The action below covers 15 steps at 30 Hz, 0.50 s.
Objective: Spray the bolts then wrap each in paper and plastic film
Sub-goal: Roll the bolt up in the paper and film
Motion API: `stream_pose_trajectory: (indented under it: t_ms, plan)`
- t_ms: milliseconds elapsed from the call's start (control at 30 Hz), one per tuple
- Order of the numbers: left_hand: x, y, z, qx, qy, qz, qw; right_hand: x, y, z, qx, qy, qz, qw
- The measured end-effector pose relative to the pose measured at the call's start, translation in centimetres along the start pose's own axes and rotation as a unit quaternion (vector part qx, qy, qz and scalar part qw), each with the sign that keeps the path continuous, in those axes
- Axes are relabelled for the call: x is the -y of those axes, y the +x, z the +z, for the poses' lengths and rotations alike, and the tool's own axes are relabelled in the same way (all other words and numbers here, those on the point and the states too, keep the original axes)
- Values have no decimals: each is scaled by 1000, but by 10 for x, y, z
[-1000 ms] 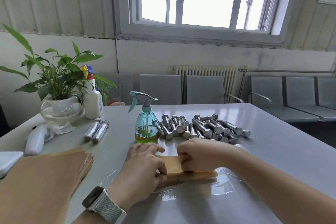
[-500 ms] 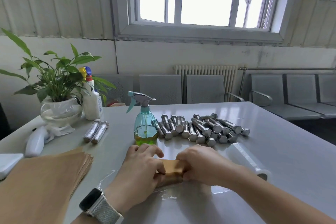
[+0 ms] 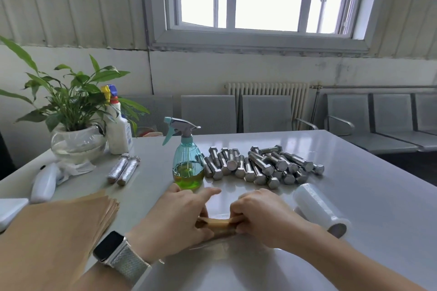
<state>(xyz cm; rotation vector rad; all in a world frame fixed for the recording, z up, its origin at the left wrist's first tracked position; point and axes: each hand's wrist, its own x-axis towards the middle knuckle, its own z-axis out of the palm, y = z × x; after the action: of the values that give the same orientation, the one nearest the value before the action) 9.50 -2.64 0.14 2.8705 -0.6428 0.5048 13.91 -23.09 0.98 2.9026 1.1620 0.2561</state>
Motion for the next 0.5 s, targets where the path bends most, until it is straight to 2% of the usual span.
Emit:
stream_pose_trajectory:
  t_ms: [133, 233, 300, 500]
  plan:
    - [3, 7, 4, 42, 82, 28, 995, 0, -2, 4, -12, -21, -6, 1000]
    - [2, 4, 7, 50, 41, 3, 998, 2, -6, 6, -18, -40, -20, 999]
    - [-2, 3, 6, 22, 8, -16, 1000, 4, -9, 7, -30, -44, -27, 998]
    - [-9, 9, 5, 1, 22, -83, 996, 9, -19, 8, -55, -60, -35, 996]
